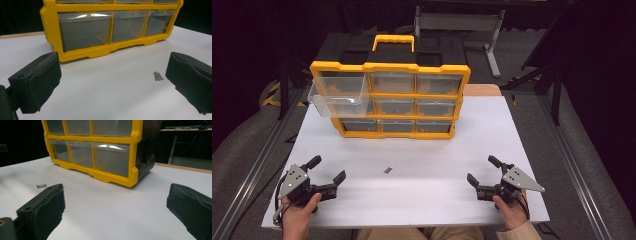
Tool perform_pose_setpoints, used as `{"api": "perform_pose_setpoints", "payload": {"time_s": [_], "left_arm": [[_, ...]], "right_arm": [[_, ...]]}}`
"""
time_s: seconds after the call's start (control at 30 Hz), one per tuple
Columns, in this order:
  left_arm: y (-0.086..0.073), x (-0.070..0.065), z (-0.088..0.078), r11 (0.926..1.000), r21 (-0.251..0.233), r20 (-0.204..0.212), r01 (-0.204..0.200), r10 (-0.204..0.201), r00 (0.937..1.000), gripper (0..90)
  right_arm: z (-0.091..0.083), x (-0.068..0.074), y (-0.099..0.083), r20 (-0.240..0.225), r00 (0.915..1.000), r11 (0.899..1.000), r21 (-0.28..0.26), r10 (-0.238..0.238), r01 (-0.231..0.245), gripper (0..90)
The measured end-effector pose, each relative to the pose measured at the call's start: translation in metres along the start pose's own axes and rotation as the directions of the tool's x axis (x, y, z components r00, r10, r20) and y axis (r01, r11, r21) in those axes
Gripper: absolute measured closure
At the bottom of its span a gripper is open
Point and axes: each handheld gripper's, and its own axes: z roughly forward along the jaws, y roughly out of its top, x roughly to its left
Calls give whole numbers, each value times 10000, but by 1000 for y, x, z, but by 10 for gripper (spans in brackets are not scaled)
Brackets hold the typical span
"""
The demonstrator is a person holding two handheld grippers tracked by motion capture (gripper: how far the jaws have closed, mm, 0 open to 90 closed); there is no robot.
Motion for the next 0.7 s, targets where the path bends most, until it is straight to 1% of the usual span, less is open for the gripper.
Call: {"api": "perform_pose_setpoints", "payload": {"time_s": [0.07,0.1,0.17,0.3,0.4,0.47,0.57,0.6,0.67,0.7], "left_arm": [[0,-1,1,9999,-46,21,96,-96,10000,7],[0,-1,1,10000,-4,24,72,-72,10000,6],[0,-1,2,9999,67,84,86,-87,9999,5],[1,-3,7,9997,71,59,222,-222,9997,5],[4,-7,11,9996,221,152,150,-153,9998,4],[5,-8,12,9996,219,203,168,-172,9996,4],[10,-12,17,9991,285,353,310,-320,9989,5],[11,-13,19,9988,349,363,340,-353,9987,3],[13,-16,24,9972,652,305,370,-391,9988,4],[14,-17,27,9965,705,264,449,-469,9986,5]], "right_arm": [[0,0,0,-58,10000,10000,-32,22,-22,25],[0,0,0,-96,9999,9999,-54,131,-132,25],[0,0,0,-106,9998,9998,-69,193,-194,25],[-1,0,1,-55,9998,9997,-121,191,-191,24],[-1,1,1,-108,9996,9996,-107,269,-270,24],[-1,1,1,-141,9997,9998,-100,193,-194,25],[-1,1,1,-190,9997,9998,-80,152,-154,24],[0,2,1,-203,9994,9996,-112,274,-276,25],[0,3,1,-197,9994,9996,-96,270,-272,25],[0,3,1,-211,9994,9996,-98,276,-279,25]]}}
